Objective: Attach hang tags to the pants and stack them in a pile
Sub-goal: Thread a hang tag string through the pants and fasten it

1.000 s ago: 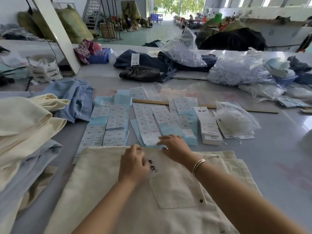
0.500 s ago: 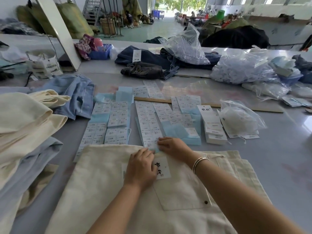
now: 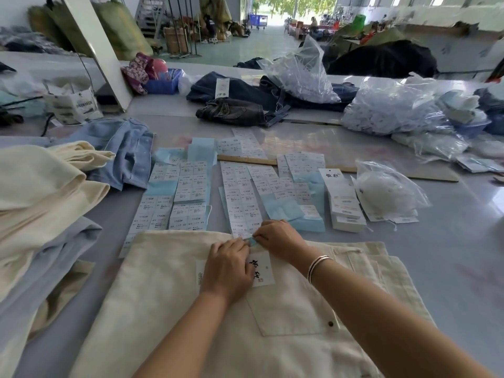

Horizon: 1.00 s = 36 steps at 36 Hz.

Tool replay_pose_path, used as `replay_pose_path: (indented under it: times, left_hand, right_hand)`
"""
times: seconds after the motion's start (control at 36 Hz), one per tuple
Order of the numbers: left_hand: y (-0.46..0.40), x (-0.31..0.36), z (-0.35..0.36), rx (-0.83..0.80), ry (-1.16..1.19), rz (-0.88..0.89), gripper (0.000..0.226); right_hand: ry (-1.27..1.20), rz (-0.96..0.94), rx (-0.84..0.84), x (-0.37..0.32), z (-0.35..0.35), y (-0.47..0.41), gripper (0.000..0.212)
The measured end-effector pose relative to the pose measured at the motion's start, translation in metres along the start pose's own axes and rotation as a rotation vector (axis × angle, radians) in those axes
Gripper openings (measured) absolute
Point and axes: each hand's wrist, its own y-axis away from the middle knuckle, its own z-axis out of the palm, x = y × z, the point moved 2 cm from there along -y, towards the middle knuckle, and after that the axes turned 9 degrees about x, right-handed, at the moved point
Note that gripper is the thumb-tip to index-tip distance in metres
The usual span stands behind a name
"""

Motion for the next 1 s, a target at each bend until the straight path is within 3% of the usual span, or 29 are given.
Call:
replay_pose_path:
  times: [0.33, 0.53, 0.61, 0.81, 1.0]
  left_hand:
    - [-0.001, 0.0, 0.0, -0.033, -0.005, 0.028, 0.042]
    - [0.0, -0.001, 0.005, 0.043, 0.022, 0.019, 0.029]
    - [0.0, -0.002, 0.007, 0.043, 0.037, 0.008, 0.028]
    - [0.001, -0.001, 0.005, 0.037, 0.032, 0.015, 0.03]
    - [0.001, -0.002, 0.005, 0.038, 0.016, 0.023, 0.032]
  right_hand:
    - [-0.088, 0.197, 0.012, 0.005, -0.006, -0.01, 0.023]
    - [-0.16, 0.065, -0.061, 0.003, -0.01, -0.004, 0.029]
    - [-0.053, 0.017, -0.102, -0.003, -0.009, -0.001, 0.029]
    - [0.215, -0.112, 0.004, -0.02, -0.01, -0.003, 0.026]
    - [0.08, -0.061, -0.019, -0.016, -0.012, -0.009, 0.026]
